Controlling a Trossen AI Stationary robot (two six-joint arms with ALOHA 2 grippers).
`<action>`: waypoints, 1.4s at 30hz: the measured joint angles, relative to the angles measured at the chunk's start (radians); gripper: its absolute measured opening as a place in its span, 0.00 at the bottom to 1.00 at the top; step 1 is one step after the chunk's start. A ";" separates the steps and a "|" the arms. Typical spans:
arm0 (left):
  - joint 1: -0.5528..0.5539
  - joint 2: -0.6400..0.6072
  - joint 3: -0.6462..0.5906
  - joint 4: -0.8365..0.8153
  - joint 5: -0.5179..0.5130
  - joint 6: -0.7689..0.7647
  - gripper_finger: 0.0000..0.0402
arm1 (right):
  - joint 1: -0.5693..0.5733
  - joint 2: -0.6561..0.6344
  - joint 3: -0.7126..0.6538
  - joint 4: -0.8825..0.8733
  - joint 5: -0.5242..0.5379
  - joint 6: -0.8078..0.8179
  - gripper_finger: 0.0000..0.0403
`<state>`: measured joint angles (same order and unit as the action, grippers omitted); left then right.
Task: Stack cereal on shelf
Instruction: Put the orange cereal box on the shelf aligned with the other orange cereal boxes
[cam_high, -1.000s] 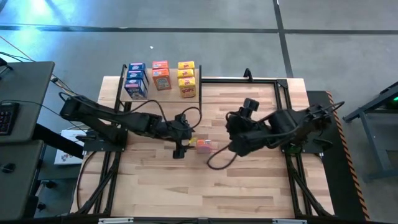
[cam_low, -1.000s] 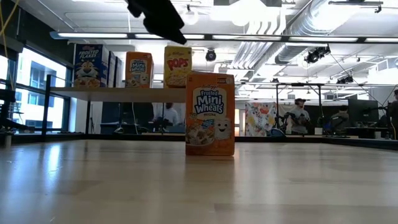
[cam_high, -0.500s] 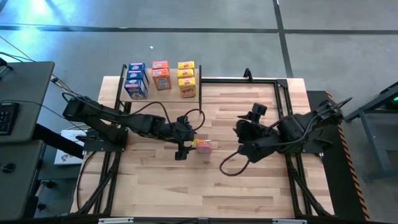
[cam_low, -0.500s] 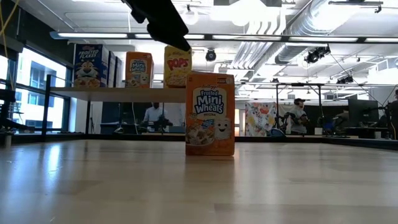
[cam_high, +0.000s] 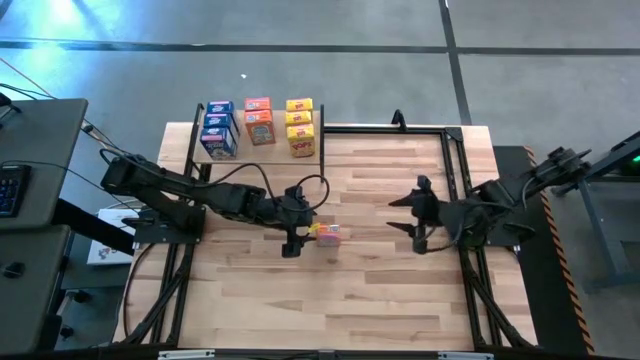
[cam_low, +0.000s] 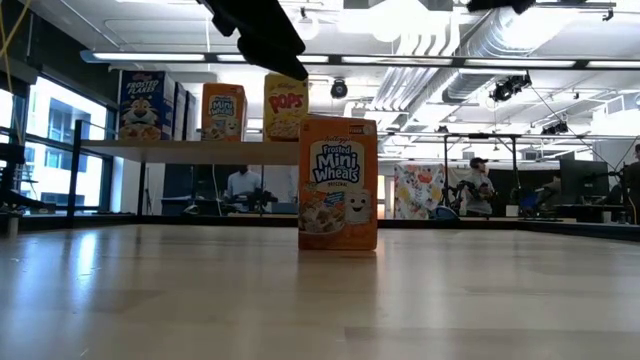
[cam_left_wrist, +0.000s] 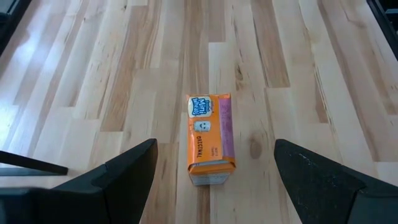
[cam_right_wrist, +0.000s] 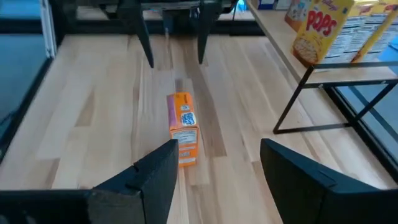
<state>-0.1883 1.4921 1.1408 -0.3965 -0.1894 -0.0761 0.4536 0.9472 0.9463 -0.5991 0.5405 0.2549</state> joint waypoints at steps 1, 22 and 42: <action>0.000 0.000 0.000 0.001 0.000 0.000 0.78 | -0.001 -0.036 -0.046 0.039 0.000 -0.004 0.55; 0.047 0.060 0.000 0.063 0.076 0.000 0.78 | -0.005 -0.473 -0.547 0.305 -0.051 0.058 0.55; 0.051 0.143 0.000 0.067 0.108 -0.027 0.78 | -0.001 -0.506 -0.847 0.640 -0.129 0.003 0.55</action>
<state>-0.1368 1.6351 1.1411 -0.3300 -0.0818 -0.1032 0.4522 0.4407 0.0998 0.0405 0.4114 0.2584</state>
